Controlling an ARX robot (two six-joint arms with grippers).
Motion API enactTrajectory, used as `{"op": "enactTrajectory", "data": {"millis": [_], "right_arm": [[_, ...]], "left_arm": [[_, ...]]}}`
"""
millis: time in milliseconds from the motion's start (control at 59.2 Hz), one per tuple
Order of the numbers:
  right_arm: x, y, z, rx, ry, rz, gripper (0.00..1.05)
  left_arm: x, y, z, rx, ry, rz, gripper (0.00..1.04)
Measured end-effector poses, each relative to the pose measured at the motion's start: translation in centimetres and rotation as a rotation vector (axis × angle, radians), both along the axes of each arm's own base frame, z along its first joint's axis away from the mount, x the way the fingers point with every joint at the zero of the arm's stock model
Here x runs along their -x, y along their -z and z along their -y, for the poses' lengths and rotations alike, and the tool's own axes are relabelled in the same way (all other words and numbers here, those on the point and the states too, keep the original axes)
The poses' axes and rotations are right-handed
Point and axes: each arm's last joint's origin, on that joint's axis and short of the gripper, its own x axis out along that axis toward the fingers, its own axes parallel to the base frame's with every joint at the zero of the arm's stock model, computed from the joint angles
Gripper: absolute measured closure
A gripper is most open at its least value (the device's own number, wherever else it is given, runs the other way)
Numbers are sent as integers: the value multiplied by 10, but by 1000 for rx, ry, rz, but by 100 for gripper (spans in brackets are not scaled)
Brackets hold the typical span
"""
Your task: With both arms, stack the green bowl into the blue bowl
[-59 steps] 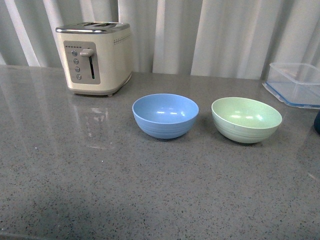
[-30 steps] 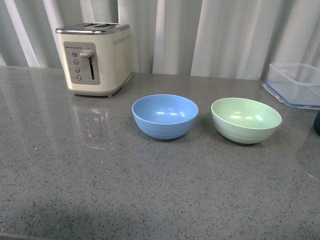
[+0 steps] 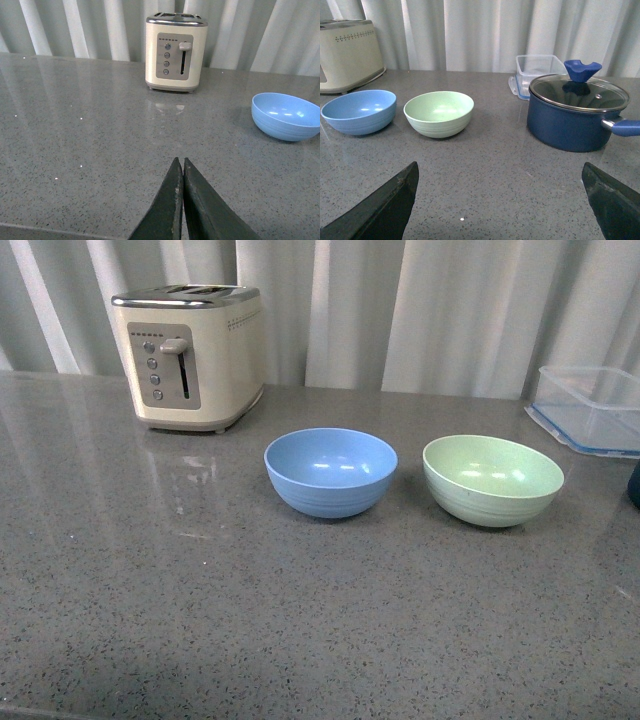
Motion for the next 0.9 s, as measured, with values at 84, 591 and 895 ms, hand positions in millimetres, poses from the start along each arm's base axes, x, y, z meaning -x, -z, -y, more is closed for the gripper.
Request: {"op": "enactTrajectory", "data": {"millis": [84, 591, 895], "right_arm": [[0, 0, 0, 0, 0, 0, 10], [0, 0, 0, 0, 0, 0, 10], [0, 0, 0, 0, 0, 0, 10]], "left_arm": [[2, 0, 0, 0, 0, 0, 101], [20, 4, 0, 0, 1, -12, 101], [20, 4, 0, 0, 0, -7, 62]]}}
